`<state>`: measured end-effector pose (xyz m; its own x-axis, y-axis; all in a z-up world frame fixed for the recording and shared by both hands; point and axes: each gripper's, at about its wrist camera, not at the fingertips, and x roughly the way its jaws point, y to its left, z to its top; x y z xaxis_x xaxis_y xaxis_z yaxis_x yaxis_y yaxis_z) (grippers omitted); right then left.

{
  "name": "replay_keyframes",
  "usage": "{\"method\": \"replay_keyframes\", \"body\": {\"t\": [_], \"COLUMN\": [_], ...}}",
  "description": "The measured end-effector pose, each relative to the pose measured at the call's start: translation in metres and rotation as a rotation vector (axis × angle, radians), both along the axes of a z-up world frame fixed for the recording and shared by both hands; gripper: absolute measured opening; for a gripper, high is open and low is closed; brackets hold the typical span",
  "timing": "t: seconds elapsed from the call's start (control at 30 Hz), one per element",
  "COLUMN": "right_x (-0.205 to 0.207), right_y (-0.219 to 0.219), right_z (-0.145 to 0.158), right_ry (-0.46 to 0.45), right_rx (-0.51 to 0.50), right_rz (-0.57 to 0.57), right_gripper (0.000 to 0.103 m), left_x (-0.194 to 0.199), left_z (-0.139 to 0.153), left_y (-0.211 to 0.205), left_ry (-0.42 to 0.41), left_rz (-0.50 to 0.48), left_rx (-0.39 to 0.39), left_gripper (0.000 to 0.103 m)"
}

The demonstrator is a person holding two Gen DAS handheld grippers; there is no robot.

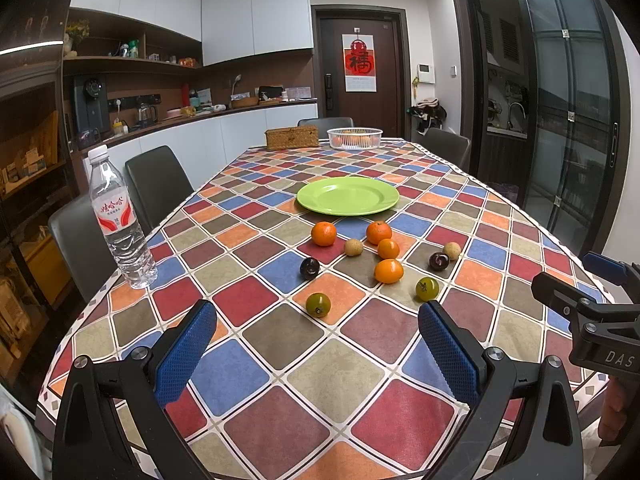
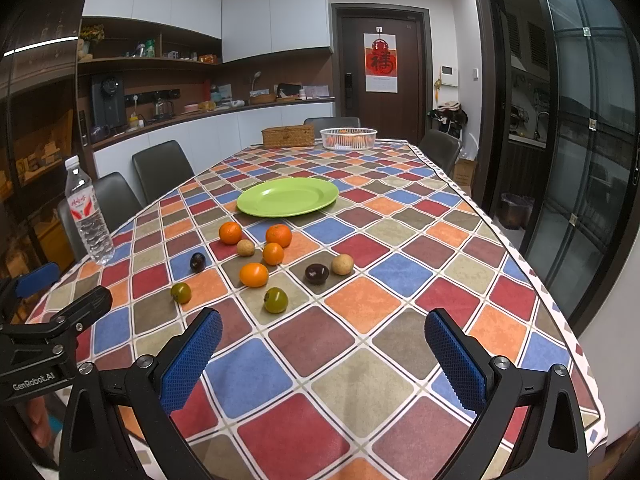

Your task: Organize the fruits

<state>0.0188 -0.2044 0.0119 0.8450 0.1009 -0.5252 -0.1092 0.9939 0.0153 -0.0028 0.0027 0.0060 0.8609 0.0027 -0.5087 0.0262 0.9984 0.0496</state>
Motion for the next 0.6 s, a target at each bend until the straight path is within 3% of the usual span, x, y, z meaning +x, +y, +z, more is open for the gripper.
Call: {"method": "replay_keyframes", "body": {"t": [0.6], "right_x": [0.0044], "right_y": [0.0005], "right_z": [-0.0037], "right_ry": [0.022], "right_rx": [-0.005], "right_rz": [0.006], "right_gripper": [0.102], "left_x": [0.0027], "left_z": [0.0002], "left_y": [0.0038], "left_ry": [0.007], "left_rz": [0.012], "left_rx": [0.008], "left_gripper": [0.103]}}
